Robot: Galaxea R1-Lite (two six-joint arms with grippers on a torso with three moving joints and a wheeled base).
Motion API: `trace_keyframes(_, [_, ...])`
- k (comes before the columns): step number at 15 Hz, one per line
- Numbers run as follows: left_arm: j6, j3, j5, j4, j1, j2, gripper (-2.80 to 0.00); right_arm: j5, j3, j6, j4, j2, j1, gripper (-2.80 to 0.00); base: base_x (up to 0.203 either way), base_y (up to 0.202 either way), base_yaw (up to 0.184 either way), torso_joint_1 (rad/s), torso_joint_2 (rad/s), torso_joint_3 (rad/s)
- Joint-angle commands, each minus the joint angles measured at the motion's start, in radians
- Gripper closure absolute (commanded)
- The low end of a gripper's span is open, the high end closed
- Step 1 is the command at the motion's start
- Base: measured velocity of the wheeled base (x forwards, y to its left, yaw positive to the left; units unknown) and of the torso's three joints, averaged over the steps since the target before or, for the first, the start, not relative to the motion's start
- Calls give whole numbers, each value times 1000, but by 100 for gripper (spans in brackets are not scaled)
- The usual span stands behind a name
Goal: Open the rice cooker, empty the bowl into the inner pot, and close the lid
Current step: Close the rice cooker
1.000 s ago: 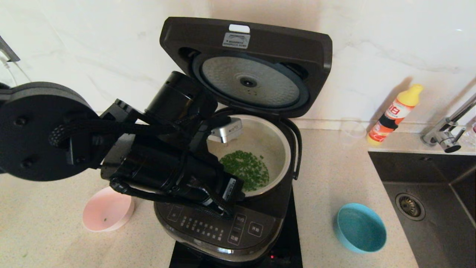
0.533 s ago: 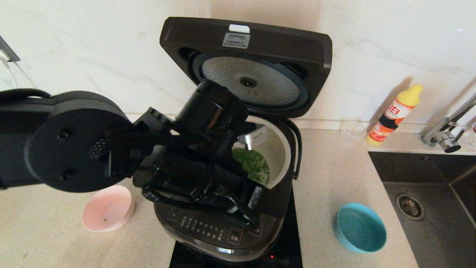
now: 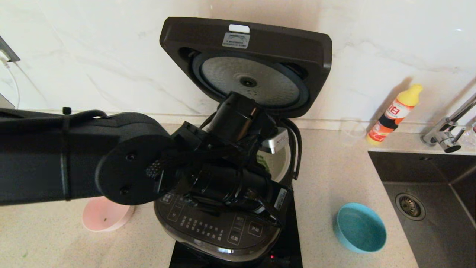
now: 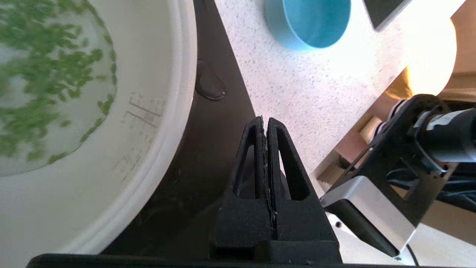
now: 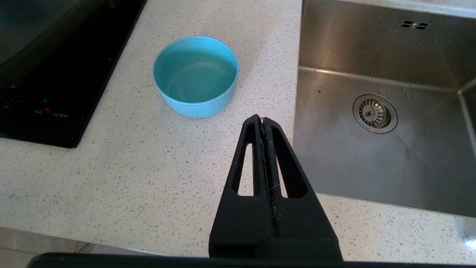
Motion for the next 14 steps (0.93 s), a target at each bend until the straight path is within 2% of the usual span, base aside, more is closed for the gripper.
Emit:
trace_keyframes(1, [-3, -1, 0, -22, -1, 28, 0, 0, 0, 0, 1, 1, 0, 0, 0, 0, 0, 0, 0, 0])
trace_keyframes(5, [-67, -44, 3, -81, -4, 54, 0, 0, 0, 0, 1, 1, 0, 0, 0, 0, 0, 0, 0, 0])
trace_keyframes(10, [-82, -46, 4, -122, -23, 80, 0, 0, 0, 0, 1, 1, 0, 0, 0, 0, 0, 0, 0, 0])
trace_keyframes(14, [-130, -20, 60, -245, -23, -25, 0, 0, 0, 0, 1, 1, 0, 0, 0, 0, 0, 0, 0, 0])
